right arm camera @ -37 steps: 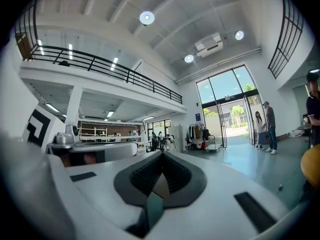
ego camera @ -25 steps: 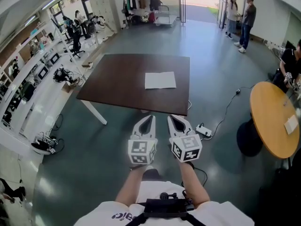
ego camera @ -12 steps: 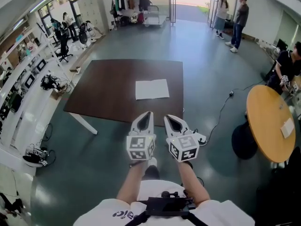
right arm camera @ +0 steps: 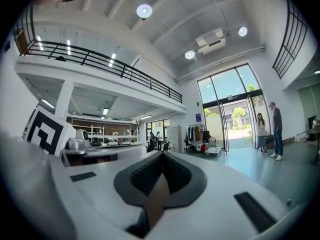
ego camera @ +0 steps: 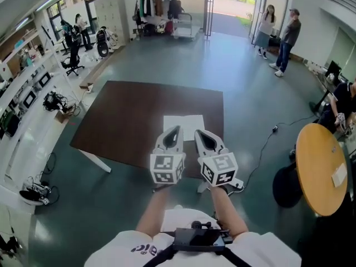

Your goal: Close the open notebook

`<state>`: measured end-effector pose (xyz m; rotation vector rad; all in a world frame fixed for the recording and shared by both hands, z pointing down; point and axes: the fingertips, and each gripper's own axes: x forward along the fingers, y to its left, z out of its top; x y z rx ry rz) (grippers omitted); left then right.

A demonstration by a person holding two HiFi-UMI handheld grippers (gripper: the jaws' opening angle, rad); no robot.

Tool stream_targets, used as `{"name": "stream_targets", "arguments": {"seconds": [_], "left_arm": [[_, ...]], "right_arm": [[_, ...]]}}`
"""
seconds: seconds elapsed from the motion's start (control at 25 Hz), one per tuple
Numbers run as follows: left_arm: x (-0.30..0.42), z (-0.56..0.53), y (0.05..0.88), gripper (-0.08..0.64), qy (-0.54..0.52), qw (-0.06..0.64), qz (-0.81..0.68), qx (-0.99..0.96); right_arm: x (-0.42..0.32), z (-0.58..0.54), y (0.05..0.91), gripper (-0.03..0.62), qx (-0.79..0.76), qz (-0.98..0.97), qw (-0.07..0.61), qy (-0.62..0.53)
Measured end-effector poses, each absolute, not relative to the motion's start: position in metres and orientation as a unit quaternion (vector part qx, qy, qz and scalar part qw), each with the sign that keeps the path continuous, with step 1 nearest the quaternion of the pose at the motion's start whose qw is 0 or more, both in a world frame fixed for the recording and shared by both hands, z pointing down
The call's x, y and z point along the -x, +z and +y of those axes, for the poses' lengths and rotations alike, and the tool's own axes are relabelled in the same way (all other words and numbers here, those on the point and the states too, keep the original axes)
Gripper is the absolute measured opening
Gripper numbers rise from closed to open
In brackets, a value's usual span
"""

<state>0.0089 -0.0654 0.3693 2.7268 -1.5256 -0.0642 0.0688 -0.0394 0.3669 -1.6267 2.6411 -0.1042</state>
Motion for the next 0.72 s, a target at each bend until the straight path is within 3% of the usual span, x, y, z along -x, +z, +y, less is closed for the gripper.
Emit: {"name": "stream_targets", "arguments": {"seconds": [0.24, 0.72], "left_arm": [[0.002, -0.121, 0.373, 0.006, -0.025, -0.001, -0.476, -0.879], [0.012, -0.169, 0.439, 0.006, 0.011, 0.067, -0.482, -0.874]], "right_arm": [[-0.044, -0.1, 0.374, -0.012, 0.524, 0.851, 0.017, -0.024], [-0.075, -0.153, 0.425, -0.012, 0.557, 0.827, -0.005, -0.079]]}}
